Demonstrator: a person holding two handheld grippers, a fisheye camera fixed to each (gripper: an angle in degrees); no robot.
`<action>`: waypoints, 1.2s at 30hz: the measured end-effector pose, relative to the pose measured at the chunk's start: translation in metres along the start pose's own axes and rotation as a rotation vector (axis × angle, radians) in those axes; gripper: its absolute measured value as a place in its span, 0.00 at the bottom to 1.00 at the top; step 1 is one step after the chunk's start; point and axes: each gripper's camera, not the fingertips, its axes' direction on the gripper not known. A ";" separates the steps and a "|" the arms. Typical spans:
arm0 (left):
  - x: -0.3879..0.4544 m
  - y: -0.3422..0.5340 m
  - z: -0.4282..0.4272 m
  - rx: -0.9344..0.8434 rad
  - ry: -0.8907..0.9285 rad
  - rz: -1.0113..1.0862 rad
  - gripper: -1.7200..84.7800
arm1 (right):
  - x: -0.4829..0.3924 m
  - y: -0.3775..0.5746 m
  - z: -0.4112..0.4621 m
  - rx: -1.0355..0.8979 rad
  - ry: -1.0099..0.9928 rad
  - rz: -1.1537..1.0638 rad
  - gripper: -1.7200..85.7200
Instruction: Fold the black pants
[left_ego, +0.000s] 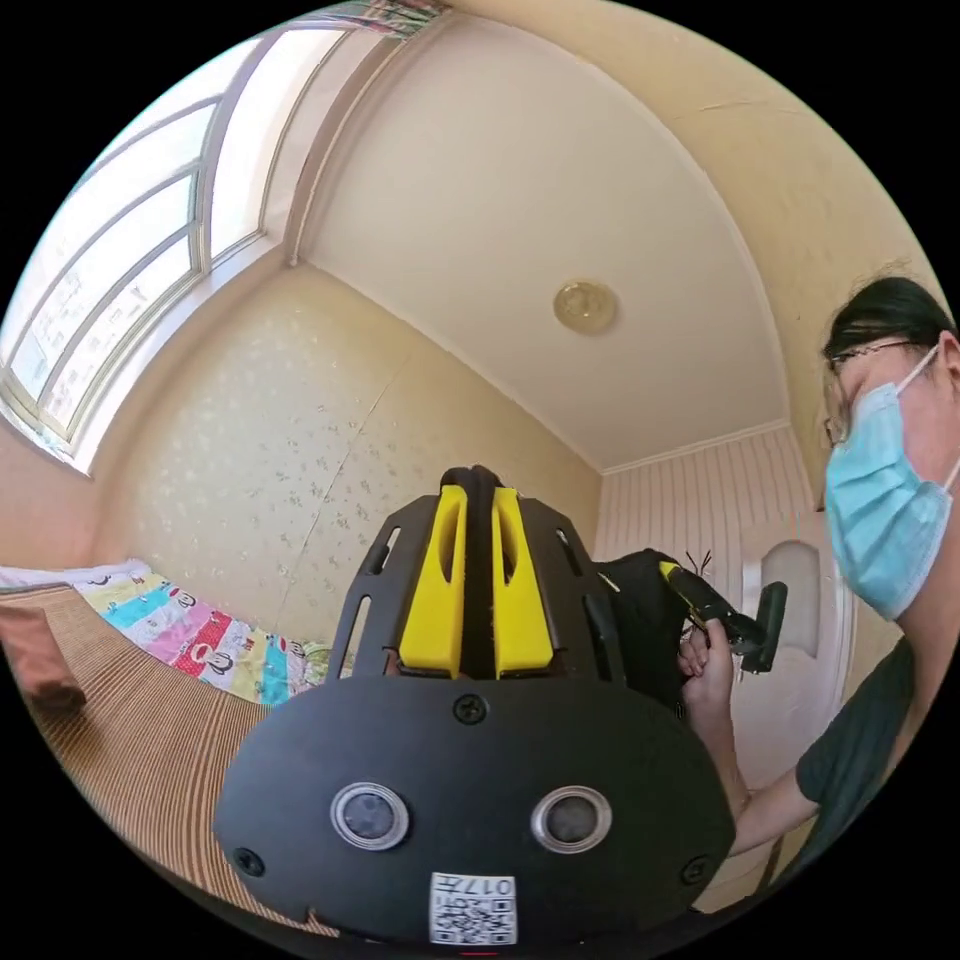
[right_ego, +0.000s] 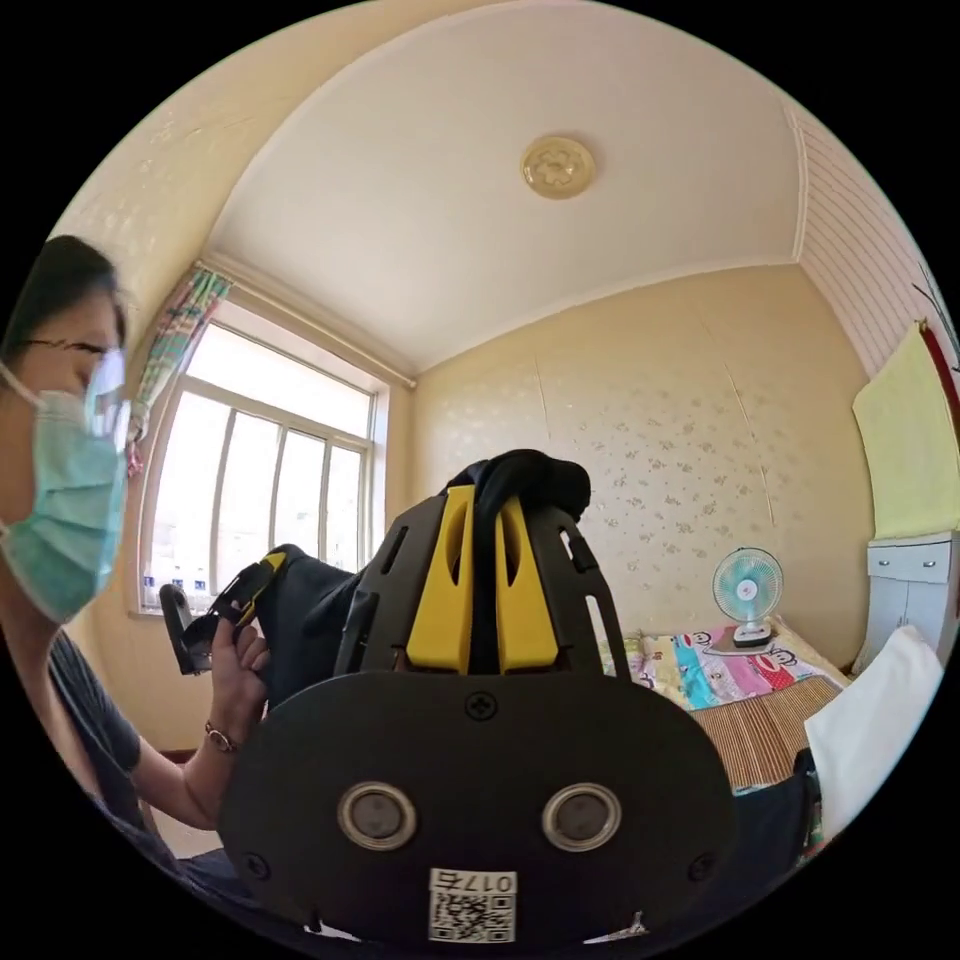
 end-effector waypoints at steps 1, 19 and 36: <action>-0.009 -0.012 0.038 -0.034 -0.019 0.032 0.07 | 0.023 -0.030 0.067 -0.036 0.044 0.003 0.04; -0.283 0.445 0.088 -1.136 -0.239 -0.221 0.14 | 0.145 0.429 0.176 -1.159 0.085 0.173 0.11; -0.278 0.537 -0.076 -1.326 -0.436 -0.446 0.07 | 0.160 0.488 0.011 -1.206 0.421 0.478 0.07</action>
